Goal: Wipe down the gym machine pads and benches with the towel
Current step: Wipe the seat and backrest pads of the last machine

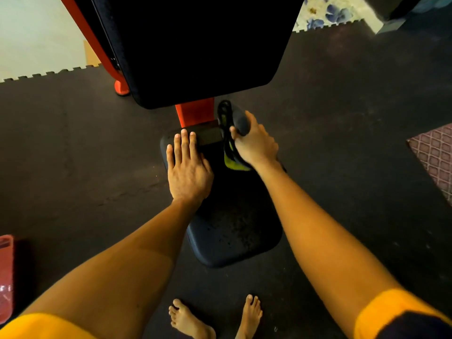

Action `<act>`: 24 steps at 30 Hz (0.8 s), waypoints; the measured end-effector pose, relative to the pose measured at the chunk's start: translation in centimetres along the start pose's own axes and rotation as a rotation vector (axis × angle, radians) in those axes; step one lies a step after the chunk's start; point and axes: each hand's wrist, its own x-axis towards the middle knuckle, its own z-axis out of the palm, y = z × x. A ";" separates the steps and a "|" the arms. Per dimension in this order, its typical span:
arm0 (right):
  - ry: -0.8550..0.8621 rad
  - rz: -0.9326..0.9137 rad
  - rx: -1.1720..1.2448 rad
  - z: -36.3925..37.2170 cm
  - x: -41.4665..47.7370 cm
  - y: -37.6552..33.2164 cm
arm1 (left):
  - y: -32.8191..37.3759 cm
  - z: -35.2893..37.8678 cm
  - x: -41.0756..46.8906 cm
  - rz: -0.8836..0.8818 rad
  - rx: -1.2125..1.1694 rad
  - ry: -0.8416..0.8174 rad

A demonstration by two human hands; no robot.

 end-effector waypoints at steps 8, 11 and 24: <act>0.072 0.159 -0.081 0.3 -13.9 3.7 | 0.2 0.1 -0.1 0.000 -0.003 0.013; 0.074 0.179 -0.060 0.2 -8.0 1.5 | 0.2 0.0 0.0 0.008 0.001 0.011; 0.126 0.015 -0.230 1.9 -17.6 5.5 | 0.3 0.3 -2.0 0.021 -0.047 -0.005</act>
